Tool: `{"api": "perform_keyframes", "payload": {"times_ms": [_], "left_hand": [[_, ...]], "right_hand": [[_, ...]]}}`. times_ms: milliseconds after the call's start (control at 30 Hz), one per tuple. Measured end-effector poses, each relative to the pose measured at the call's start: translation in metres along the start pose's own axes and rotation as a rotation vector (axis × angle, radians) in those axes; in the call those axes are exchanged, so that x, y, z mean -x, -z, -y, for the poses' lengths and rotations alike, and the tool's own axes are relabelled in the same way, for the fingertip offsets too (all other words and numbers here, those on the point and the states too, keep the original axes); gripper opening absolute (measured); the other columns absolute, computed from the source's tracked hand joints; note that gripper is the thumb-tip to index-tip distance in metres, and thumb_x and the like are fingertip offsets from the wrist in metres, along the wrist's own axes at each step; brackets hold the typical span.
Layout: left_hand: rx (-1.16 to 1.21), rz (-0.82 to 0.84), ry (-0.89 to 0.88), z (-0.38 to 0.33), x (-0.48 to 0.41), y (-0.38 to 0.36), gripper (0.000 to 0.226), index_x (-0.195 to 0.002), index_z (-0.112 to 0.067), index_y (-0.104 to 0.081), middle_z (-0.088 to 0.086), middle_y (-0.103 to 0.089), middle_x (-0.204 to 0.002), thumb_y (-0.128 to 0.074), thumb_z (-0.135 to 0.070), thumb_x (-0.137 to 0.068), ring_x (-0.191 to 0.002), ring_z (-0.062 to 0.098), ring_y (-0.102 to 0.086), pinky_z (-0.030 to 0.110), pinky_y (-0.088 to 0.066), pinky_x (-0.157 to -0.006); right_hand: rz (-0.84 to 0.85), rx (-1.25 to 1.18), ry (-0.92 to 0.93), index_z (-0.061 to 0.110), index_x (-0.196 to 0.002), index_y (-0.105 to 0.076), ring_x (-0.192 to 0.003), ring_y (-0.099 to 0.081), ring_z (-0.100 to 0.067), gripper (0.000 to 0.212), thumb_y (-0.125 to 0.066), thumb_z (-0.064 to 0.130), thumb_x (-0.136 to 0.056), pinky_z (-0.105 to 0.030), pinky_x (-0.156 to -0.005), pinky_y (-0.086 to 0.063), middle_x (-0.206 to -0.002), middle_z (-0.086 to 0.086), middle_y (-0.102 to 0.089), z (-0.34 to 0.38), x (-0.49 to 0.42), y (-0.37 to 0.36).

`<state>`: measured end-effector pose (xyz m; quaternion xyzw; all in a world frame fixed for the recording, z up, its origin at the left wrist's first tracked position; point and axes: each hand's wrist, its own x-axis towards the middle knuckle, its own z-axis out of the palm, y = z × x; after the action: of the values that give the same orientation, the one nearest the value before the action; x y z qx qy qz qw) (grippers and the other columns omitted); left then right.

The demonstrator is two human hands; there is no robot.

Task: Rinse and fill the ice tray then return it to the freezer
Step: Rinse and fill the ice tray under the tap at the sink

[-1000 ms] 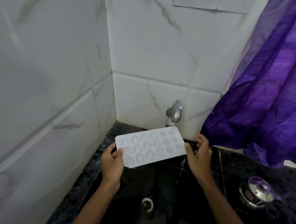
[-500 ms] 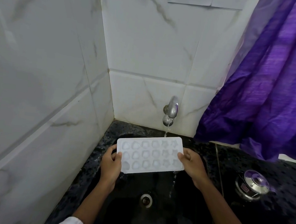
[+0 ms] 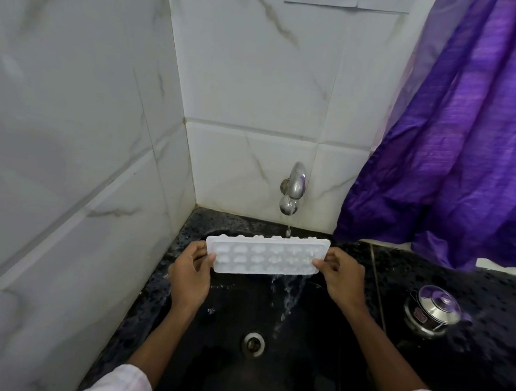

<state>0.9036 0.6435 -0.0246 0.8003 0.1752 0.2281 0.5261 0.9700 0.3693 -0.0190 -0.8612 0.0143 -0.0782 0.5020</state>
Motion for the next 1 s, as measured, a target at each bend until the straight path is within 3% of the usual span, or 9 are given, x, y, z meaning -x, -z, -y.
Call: {"api": "perform_keyframes", "payload": {"times_ms": [167,233,333,433,500,600,733,867,1000], "left_hand": [[-0.019,-0.015,-0.053,-0.001,0.0,0.0,0.013,-0.105,-0.007,-0.069,0.0,-0.073,-0.097,-0.067,-0.004,-0.092,-0.091,0.011,-0.07,0.015,-0.052,-0.081],[-0.025,-0.026,-0.079,-0.004,0.001,0.002,0.008,-0.101,-0.008,-0.068,0.0,-0.073,-0.093,-0.067,-0.005,-0.093,-0.089,0.01,-0.07,0.009,-0.05,-0.078],[0.014,-0.041,-0.134,-0.007,0.004,0.003,0.012,-0.102,-0.008,-0.068,0.001,-0.073,-0.095,-0.066,-0.002,-0.093,-0.087,0.0,-0.068,0.001,-0.047,-0.076],[0.064,-0.068,-0.195,-0.009,0.005,0.004,0.017,-0.105,-0.012,-0.068,-0.001,-0.074,-0.103,-0.065,-0.001,-0.093,-0.093,-0.005,-0.069,0.012,-0.052,-0.087],[0.069,-0.085,-0.237,-0.01,0.006,0.004,0.017,-0.108,-0.011,-0.069,-0.001,-0.074,-0.108,-0.065,-0.002,-0.094,-0.1,0.003,-0.07,0.024,-0.055,-0.092],[0.068,-0.084,-0.261,-0.012,0.004,0.003,0.019,-0.109,-0.011,-0.069,0.001,-0.074,-0.112,-0.064,-0.001,-0.093,-0.104,0.011,-0.07,0.032,-0.056,-0.096],[0.061,-0.07,-0.267,-0.014,0.006,0.003,0.018,-0.108,-0.012,-0.068,-0.001,-0.074,-0.108,-0.063,-0.002,-0.094,-0.101,0.009,-0.071,0.032,-0.057,-0.093],[-0.003,-0.09,-0.365,-0.012,0.01,0.005,0.015,-0.111,-0.013,-0.067,-0.006,-0.073,-0.107,-0.061,-0.009,-0.097,-0.097,0.008,-0.07,0.024,-0.054,-0.087],[-0.017,-0.071,-0.312,-0.003,0.011,0.005,0.018,-0.113,-0.013,-0.068,-0.007,-0.073,-0.102,-0.061,-0.008,-0.097,-0.092,0.01,-0.071,0.027,-0.055,-0.081]], "right_hand": [[-0.036,0.052,0.043,0.01,-0.08,-0.069,-0.068,-0.058,0.009,0.009,-0.079,0.011,-0.081,0.002,-0.062,-0.04,-0.073,0.01,-0.067,0.007,0.002,0.008],[-0.057,0.07,0.075,0.01,-0.073,-0.065,-0.066,-0.059,0.004,0.015,-0.079,0.012,-0.08,-0.001,-0.061,-0.041,-0.069,0.009,-0.066,0.008,0.002,0.011],[-0.082,0.059,0.148,0.005,-0.081,-0.068,-0.07,-0.065,-0.006,0.01,-0.077,0.009,-0.081,-0.005,-0.064,-0.045,-0.074,0.002,-0.07,0.008,0.003,0.015],[-0.124,0.027,0.26,0.008,-0.086,-0.072,-0.072,-0.068,-0.012,0.004,-0.074,0.007,-0.084,-0.019,-0.065,-0.053,-0.079,0.002,-0.072,0.01,0.005,0.02],[-0.173,0.025,0.348,0.009,-0.088,-0.072,-0.071,-0.067,-0.011,0.008,-0.071,0.002,-0.085,-0.026,-0.064,-0.054,-0.08,0.003,-0.073,0.01,0.008,0.021],[-0.219,0.037,0.428,0.007,-0.091,-0.072,-0.073,-0.066,-0.01,0.013,-0.066,-0.004,-0.087,-0.025,-0.066,-0.054,-0.084,0.001,-0.072,0.007,0.009,0.023],[-0.146,0.031,0.378,0.01,-0.085,-0.07,-0.077,-0.065,-0.004,0.011,-0.069,-0.001,-0.086,-0.009,-0.068,-0.047,-0.081,0.003,-0.071,0.008,0.013,0.025],[-0.15,0.007,0.358,0.008,-0.085,-0.067,-0.074,-0.063,-0.004,0.005,-0.07,0.008,-0.088,-0.008,-0.064,-0.045,-0.079,0.003,-0.069,0.01,0.015,0.026],[-0.046,0.006,0.158,0.005,-0.083,-0.062,-0.07,-0.059,0.003,0.014,-0.072,0.014,-0.087,-0.011,-0.067,-0.047,-0.078,0.004,-0.068,0.006,0.012,0.022]]}}
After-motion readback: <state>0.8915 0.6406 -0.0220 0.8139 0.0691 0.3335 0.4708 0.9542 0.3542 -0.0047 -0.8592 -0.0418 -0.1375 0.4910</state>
